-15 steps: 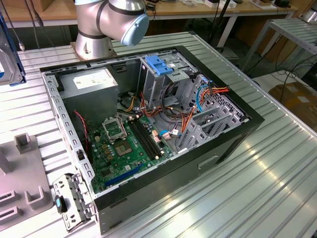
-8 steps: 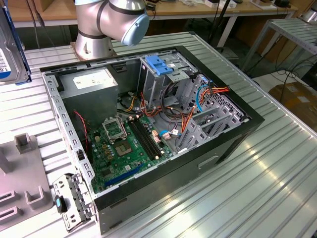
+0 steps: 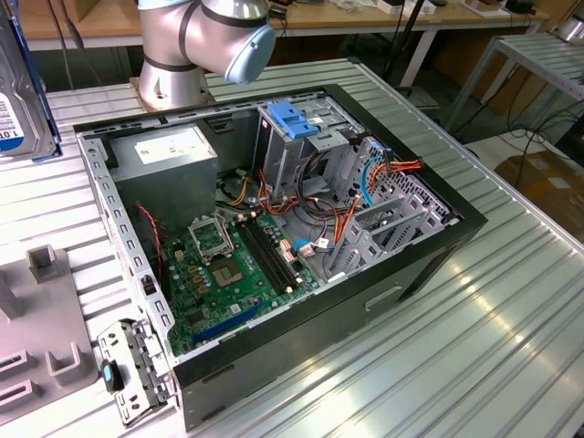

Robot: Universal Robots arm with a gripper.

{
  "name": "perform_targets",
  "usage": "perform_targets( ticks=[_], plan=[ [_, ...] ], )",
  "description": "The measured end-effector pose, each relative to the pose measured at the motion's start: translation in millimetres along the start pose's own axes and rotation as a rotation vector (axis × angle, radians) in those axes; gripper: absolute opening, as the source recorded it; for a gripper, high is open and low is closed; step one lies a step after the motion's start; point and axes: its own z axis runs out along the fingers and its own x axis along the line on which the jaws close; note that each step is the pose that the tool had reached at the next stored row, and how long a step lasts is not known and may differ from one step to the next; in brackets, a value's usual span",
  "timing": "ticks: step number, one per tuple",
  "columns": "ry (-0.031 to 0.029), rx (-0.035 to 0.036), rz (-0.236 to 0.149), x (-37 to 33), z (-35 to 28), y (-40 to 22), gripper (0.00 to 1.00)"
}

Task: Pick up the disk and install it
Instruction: 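Pick up the disk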

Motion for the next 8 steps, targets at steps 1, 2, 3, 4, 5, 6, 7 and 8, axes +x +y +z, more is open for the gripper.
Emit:
perform_targets(
  ticks=[1, 2, 3, 4, 5, 6, 7, 8],
  plan=[
    [0.0, 0.0, 0.0, 1.2, 0.0, -0.1, 0.37],
    [0.0, 0.0001, 0.0, 2.8, 0.1, -0.2, 0.37],
    [0.0, 0.0, 0.0, 3.8, 0.0, -0.3, 0.37],
    [0.0, 0.0, 0.0, 5.1, 0.1, -0.4, 0.37],
    [0.0, 0.0, 0.0, 6.9, 0.1, -0.4, 0.37],
    [0.0, 0.0001, 0.0, 9.6, 0.2, -0.6, 0.37],
    [0.0, 0.0, 0.0, 10.6, 0.2, -0.7, 0.37],
    [0.0001, -0.0001, 0.0, 11.3, 0.1, -0.9, 0.37]
  ],
)
